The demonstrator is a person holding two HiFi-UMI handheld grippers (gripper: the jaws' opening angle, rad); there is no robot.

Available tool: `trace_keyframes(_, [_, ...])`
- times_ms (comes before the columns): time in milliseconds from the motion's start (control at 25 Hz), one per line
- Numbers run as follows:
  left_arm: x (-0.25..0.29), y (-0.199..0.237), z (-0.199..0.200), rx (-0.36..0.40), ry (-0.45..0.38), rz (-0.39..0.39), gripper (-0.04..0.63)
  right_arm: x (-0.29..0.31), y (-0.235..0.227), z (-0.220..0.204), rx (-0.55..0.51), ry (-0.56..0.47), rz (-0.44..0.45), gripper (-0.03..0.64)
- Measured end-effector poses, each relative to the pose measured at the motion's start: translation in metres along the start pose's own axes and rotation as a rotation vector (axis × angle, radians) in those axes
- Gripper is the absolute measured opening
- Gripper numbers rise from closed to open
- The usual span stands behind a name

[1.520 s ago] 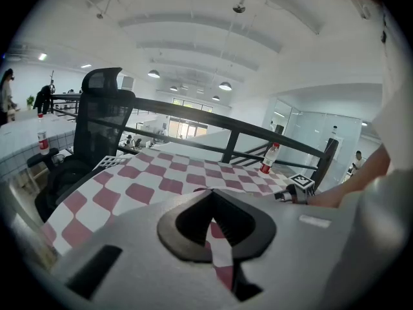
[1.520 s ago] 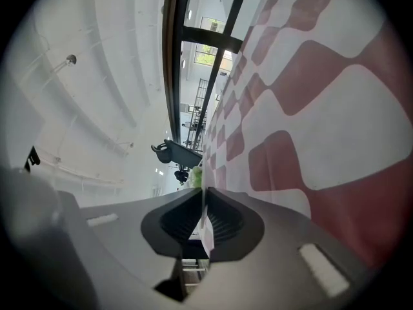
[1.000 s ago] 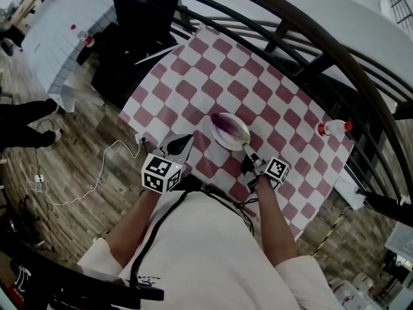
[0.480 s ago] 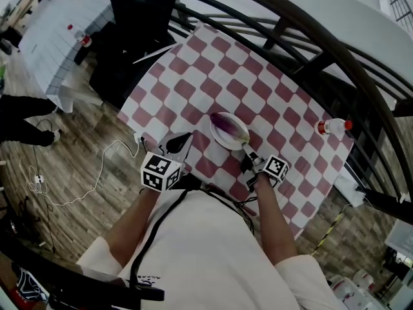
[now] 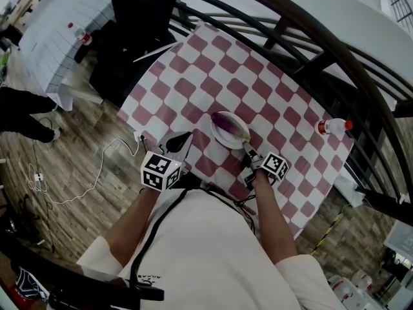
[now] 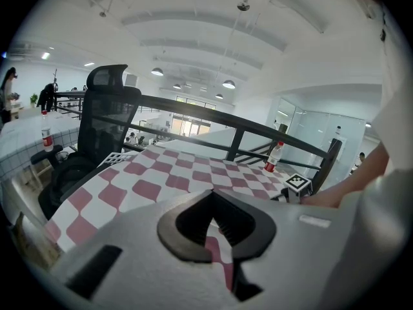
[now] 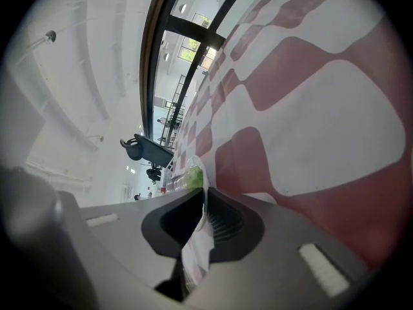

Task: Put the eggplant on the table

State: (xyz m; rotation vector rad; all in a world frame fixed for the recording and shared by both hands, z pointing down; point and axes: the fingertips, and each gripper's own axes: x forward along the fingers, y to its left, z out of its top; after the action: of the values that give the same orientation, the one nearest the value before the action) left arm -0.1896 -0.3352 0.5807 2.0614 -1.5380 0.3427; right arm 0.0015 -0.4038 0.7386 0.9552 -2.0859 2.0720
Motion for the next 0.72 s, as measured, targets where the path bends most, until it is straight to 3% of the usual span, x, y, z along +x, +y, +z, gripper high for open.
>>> trace_keyframes(400, [-0.001,0.000,0.003,0.006,-0.006,-0.001,0.006,0.002,-0.014,0.003,-0.003,-0.039,-0.121,0.038])
trace_keyframes(720, [-0.003,0.000,0.003,0.009,-0.008,-0.006,0.006,0.003,-0.014,0.004,-0.108,-0.042,-0.206,0.054])
